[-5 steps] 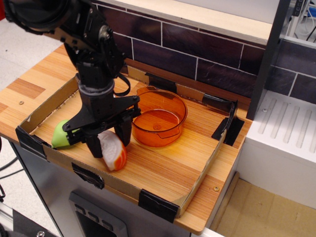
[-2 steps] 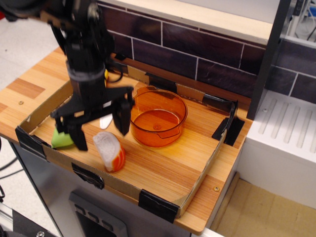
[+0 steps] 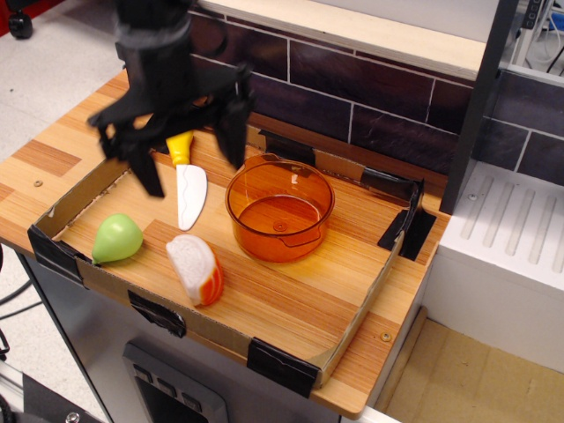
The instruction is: Take sushi out of pot
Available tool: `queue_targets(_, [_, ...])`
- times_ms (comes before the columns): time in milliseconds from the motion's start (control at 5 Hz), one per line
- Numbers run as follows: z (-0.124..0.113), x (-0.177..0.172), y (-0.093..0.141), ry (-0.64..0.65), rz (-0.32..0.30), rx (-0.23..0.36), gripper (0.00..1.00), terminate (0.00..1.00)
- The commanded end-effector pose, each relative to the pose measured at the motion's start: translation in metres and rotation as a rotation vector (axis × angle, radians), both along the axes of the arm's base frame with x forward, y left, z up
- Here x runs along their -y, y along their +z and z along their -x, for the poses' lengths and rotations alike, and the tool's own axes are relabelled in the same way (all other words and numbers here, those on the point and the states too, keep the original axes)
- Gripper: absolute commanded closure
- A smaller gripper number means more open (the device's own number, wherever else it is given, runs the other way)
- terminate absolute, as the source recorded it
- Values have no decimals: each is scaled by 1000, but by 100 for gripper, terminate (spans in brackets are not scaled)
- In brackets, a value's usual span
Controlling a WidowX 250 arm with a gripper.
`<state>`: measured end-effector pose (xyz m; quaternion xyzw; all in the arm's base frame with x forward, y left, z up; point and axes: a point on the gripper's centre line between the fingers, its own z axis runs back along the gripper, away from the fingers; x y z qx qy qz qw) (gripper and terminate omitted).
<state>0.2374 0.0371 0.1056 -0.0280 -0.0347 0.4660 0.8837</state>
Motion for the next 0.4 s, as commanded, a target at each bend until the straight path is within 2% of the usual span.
queue_targets(0, [-1,5,16,-2,-9,47,0,0])
queue_targets(200, [-1,5,16,-2,-9,47,0,100])
